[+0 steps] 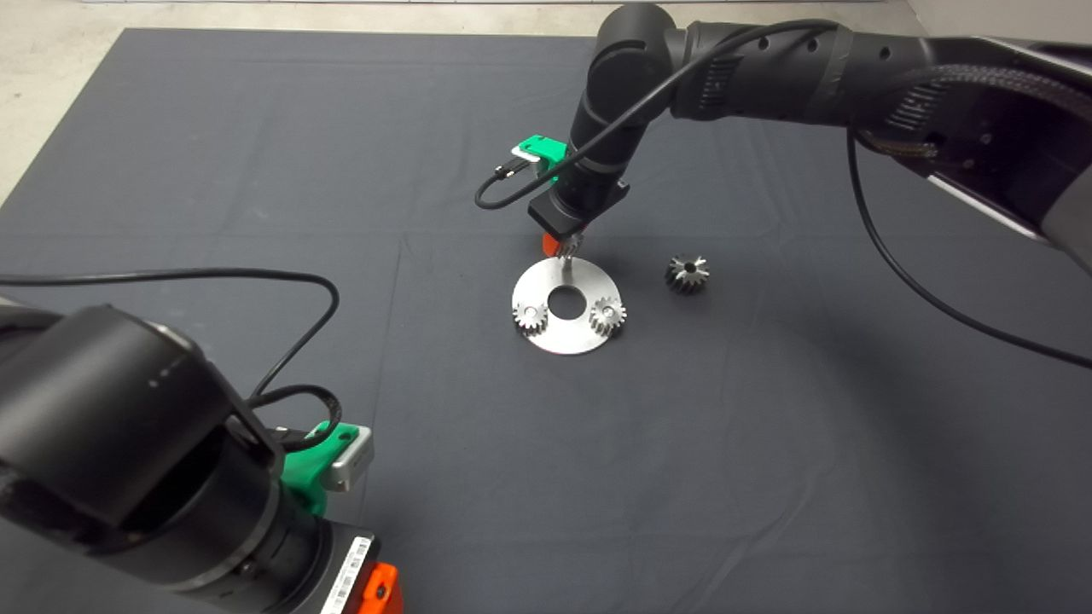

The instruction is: Remove an incorrectly installed larger gear and replace it with the correct smaller gear

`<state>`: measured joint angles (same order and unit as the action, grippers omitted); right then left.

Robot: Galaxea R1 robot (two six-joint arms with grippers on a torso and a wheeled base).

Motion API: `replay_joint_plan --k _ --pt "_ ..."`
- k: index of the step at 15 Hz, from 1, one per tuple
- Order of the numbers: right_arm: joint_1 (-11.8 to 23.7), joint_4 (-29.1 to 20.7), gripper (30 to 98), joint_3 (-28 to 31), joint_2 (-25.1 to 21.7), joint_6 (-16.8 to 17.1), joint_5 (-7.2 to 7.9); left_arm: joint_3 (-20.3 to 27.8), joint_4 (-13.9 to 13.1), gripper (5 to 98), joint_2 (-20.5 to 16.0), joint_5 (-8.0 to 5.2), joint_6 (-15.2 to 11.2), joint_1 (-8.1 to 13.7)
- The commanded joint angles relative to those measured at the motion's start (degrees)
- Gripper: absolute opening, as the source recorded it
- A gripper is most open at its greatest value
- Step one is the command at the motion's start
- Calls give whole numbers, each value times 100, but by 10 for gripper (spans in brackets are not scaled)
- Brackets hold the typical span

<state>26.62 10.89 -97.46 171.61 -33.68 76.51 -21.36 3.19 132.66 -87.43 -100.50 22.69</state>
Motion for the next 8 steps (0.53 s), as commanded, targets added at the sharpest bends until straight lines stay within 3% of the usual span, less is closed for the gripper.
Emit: replay_joint_plan --k 1,8 --pt "186 246 412 10 27 229 13 98 -91 982 -24 -55 -22 34" --pt "106 682 412 36 27 459 31 98 -91 982 -24 -55 -22 -36"
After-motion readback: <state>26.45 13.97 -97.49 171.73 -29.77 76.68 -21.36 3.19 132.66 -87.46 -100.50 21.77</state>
